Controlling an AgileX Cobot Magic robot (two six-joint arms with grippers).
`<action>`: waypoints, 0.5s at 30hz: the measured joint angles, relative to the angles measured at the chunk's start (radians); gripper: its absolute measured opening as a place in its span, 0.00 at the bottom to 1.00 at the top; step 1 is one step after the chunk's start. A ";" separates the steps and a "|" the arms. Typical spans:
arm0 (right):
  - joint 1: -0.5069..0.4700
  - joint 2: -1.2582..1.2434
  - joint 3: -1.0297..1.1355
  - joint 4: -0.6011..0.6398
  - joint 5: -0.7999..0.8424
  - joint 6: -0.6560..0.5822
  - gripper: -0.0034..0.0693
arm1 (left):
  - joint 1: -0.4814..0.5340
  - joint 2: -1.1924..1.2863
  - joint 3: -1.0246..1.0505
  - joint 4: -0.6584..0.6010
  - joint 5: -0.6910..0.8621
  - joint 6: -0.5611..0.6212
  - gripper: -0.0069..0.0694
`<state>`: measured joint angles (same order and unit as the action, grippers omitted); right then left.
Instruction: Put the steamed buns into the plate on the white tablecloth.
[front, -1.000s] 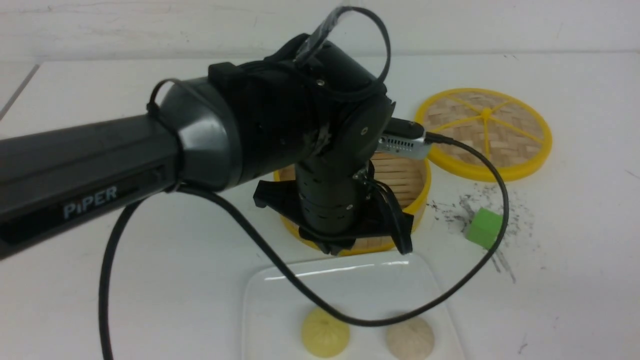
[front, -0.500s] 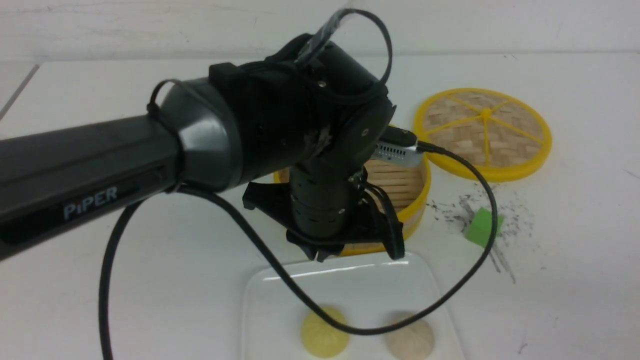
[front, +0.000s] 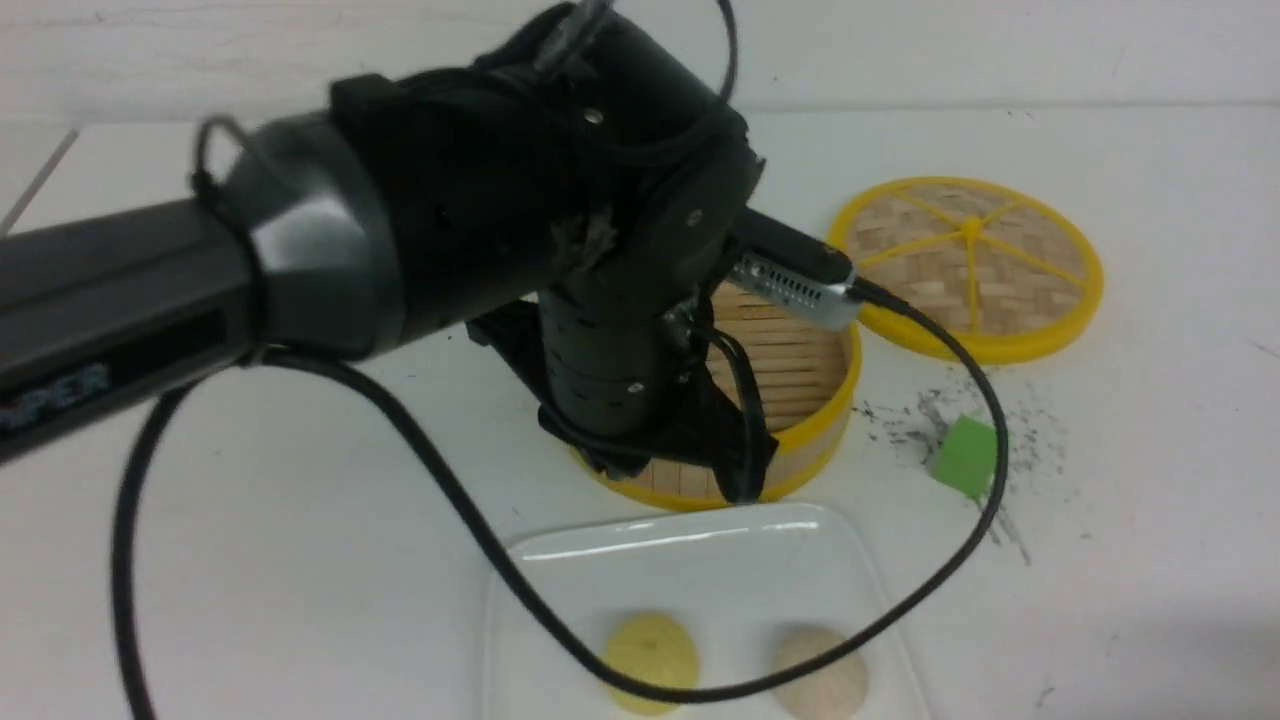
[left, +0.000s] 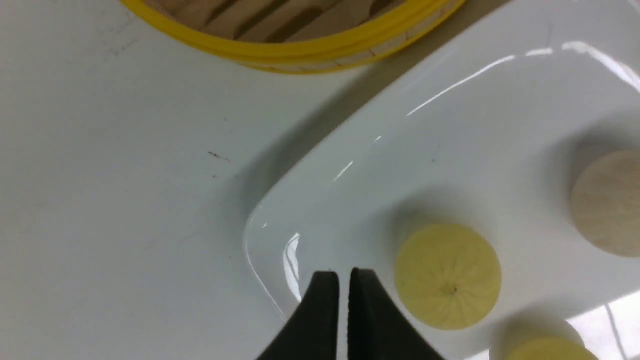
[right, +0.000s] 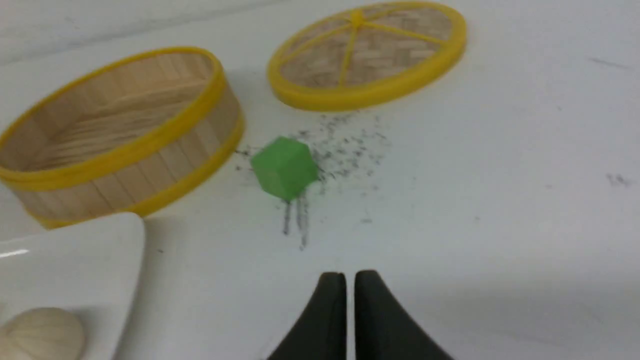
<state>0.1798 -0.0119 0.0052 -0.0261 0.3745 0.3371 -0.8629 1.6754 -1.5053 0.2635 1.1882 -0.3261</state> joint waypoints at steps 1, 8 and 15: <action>-0.019 0.000 0.014 0.003 0.006 0.000 0.12 | 0.000 -0.040 -0.003 0.004 0.003 0.007 0.16; -0.052 0.000 0.015 0.003 0.028 0.000 0.13 | 0.000 -0.206 -0.002 0.008 0.022 0.007 0.16; -0.052 0.000 0.014 0.003 0.031 0.000 0.14 | 0.000 -0.408 -0.002 0.016 0.049 0.010 0.16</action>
<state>0.1275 -0.0119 0.0194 -0.0234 0.4055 0.3371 -0.8629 1.2678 -1.5076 0.2796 1.2368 -0.3163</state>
